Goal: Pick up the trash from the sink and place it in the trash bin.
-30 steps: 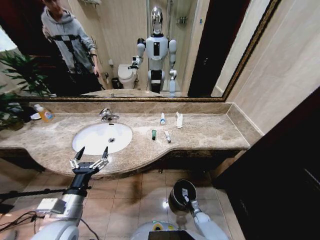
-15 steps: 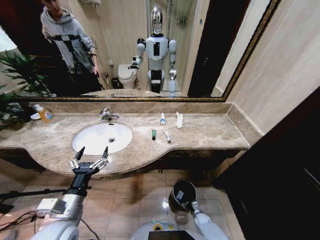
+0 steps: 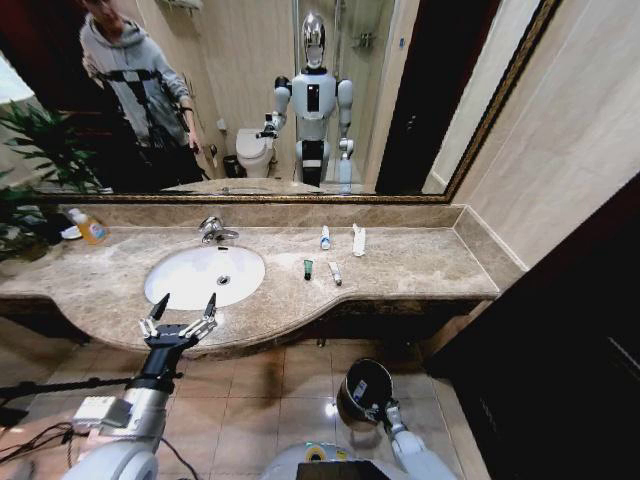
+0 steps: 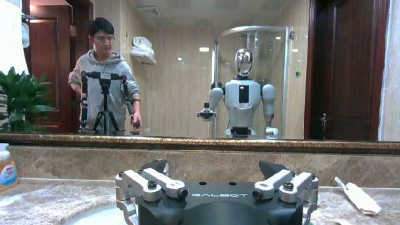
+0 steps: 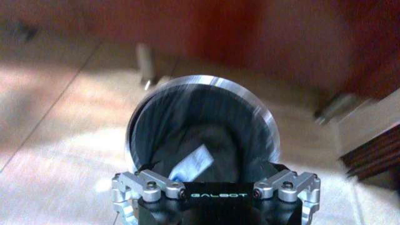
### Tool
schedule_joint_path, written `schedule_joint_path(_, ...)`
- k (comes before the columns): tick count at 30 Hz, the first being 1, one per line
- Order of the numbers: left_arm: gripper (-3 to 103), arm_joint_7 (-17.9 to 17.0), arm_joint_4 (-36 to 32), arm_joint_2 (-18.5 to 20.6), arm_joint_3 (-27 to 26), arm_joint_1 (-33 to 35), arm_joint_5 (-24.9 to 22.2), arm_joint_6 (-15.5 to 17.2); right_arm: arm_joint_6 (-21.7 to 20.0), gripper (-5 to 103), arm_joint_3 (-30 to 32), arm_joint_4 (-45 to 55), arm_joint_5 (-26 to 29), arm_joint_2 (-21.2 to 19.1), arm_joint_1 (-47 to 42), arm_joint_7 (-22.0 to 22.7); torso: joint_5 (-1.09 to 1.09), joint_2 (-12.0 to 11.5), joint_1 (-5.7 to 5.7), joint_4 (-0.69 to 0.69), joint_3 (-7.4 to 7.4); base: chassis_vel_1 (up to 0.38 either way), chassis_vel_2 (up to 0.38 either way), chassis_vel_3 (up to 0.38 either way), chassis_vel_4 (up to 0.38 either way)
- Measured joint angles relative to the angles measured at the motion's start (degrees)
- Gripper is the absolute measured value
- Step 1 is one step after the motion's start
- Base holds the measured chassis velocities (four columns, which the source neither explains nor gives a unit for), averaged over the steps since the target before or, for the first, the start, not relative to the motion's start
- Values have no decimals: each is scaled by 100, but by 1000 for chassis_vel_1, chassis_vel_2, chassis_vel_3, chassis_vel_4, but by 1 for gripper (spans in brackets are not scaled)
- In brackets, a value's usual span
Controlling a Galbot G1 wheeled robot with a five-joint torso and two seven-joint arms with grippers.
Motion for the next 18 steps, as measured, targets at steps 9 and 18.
schedule_joint_path(9, 100, 0, 0, 0, 1, 0, 0, 0, -150, 100, 889, 4891, 382, -117, -2743, 282, -5, 0, -2, -2, -1, 0, 0, 0, 0)
schedule_joint_path(18, 100, 1, 0, 0, 0, 0, 0, 0, -249, 100, 931, 7961, 532, 127, -4300, 307, -3, 0, -2, -1, -1, 0, 0, 0, 0)
